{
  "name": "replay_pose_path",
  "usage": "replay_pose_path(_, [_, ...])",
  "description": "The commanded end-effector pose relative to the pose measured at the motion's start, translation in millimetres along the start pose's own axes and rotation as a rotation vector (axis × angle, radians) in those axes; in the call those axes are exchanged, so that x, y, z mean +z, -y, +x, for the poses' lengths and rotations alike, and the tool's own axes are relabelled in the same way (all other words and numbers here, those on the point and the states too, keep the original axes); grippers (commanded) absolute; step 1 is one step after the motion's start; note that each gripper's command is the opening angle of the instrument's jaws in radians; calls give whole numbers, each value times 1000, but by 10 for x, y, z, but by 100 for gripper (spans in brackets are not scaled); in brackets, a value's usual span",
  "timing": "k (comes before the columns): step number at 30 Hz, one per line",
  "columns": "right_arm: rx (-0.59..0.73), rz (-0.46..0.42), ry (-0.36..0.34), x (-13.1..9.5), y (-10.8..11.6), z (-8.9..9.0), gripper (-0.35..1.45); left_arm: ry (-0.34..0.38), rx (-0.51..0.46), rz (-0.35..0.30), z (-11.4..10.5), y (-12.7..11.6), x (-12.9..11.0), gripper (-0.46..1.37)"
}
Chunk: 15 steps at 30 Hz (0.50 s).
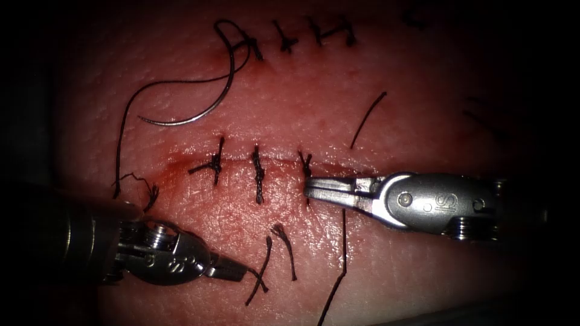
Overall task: Wound Closure
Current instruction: Grasp suture using left jaws
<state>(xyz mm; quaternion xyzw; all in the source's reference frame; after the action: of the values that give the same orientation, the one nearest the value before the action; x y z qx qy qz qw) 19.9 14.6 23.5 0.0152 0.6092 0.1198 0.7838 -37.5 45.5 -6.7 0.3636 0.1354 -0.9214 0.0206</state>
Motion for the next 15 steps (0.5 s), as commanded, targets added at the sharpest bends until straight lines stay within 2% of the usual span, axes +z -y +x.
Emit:
replay_pose_path(1, [-1, -4, 0, 0, 1, 0, -35, -1, 1, -7, 0, 0, 0, -35])
replay_pose_path(15, [0, -6, 1, 1, -1, 0, -35, 0, -2, -8, 2, -2, -3, -35])
